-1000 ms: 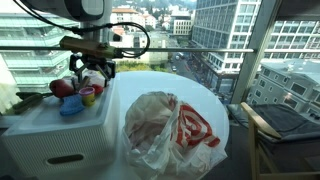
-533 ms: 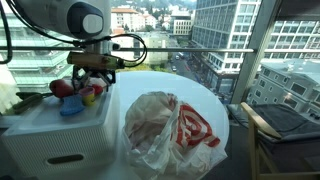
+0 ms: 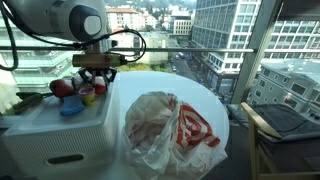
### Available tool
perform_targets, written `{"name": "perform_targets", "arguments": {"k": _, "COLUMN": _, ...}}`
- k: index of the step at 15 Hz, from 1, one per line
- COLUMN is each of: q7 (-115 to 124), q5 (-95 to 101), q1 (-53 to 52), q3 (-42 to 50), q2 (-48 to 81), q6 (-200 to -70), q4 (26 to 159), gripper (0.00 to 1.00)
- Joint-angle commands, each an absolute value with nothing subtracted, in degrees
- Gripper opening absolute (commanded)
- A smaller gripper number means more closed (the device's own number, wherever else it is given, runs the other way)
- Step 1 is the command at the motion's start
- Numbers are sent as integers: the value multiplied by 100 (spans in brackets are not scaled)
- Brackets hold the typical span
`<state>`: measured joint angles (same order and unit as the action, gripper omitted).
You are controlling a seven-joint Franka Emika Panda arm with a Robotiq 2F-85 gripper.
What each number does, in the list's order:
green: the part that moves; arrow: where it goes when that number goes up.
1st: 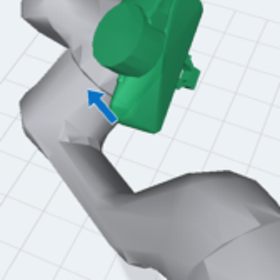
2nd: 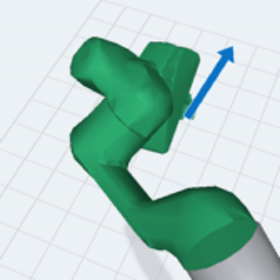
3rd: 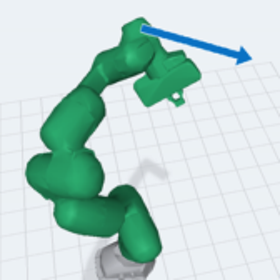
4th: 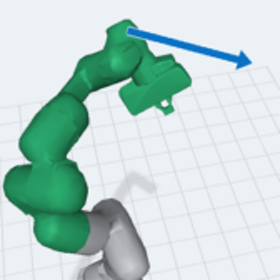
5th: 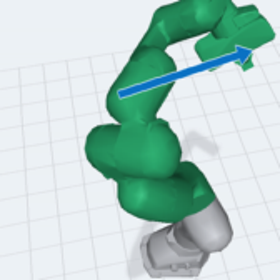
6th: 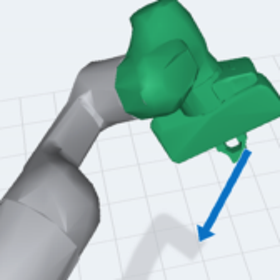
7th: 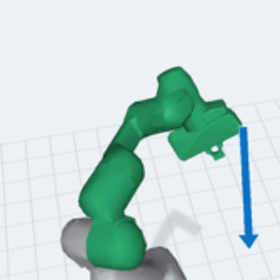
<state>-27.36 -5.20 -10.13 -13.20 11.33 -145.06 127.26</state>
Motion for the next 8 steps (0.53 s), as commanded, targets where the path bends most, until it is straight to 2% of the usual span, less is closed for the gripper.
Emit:
{"name": "perform_targets", "arguments": {"k": 1, "q7": -2126, "q5": 175, "q1": -1011, "q3": -1155, "q2": 836, "q6": -14651, "q4": 12814, "gripper": 18}}
{"name": "perform_targets", "arguments": {"k": 2, "q7": -1922, "q5": 344, "q1": -984, "q3": -1079, "q2": 771, "q6": -14715, "q4": 12834, "gripper": 18}}
{"name": "perform_targets", "arguments": {"k": 3, "q7": -1727, "q5": 487, "q1": -960, "q3": -1007, "q2": 708, "q6": -14744, "q4": 12842, "gripper": 14}}
{"name": "perform_targets", "arguments": {"k": 4, "q7": -1504, "q5": 632, "q1": -925, "q3": -915, "q2": 631, "q6": -14812, "q4": 12873, "gripper": 6}}
{"name": "perform_targets", "arguments": {"k": 8, "q7": -440, "q5": 1491, "q1": -772, "q3": -444, "q2": 606, "q6": -14802, "q4": 12870, "gripper": 9}}
